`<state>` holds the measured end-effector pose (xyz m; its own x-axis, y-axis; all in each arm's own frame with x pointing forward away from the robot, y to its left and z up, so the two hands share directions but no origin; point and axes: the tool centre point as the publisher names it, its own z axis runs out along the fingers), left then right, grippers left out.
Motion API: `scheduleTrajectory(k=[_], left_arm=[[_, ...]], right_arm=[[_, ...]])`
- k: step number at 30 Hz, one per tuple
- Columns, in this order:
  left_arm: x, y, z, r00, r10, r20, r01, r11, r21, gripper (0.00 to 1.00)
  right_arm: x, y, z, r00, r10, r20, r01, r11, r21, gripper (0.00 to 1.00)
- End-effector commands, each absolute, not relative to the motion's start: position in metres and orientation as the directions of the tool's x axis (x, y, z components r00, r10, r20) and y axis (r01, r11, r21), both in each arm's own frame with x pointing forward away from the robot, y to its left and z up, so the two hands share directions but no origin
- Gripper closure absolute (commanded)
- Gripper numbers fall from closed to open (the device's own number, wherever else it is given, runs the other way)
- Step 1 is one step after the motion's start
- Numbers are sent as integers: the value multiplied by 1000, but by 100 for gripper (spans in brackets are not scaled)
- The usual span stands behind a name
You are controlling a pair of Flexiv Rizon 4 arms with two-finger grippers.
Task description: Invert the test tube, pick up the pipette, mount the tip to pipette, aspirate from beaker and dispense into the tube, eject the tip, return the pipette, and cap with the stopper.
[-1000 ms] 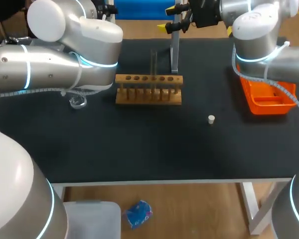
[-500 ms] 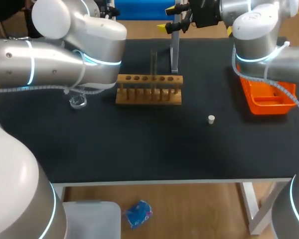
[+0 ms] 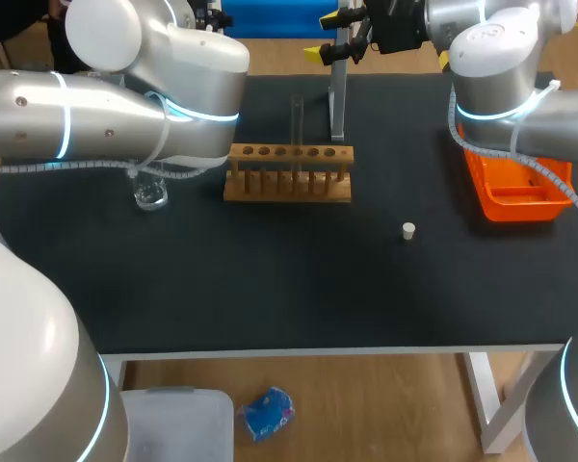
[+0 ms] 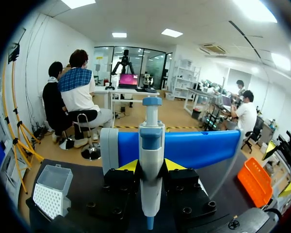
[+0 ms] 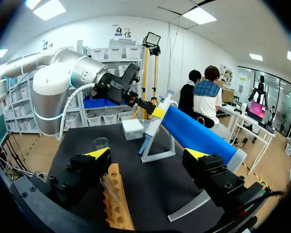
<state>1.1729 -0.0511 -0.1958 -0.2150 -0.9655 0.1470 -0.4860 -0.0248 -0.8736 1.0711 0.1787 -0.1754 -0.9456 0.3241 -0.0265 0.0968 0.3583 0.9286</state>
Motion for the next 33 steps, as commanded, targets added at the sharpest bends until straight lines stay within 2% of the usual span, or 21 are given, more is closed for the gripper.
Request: scheduleTrajectory(k=[1, 33], left_arm=[[1176, -52, -194, -210, -967, 144, -494, -22, -869, 100], [1185, -53, -209, -190, -970, 149, -537, -24, -843, 100]], right_arm=[[1071, 178, -175, -946, 322, -25, 98, 361, 927, 0], [1071, 178, -175, -946, 322, -25, 98, 361, 927, 0]])
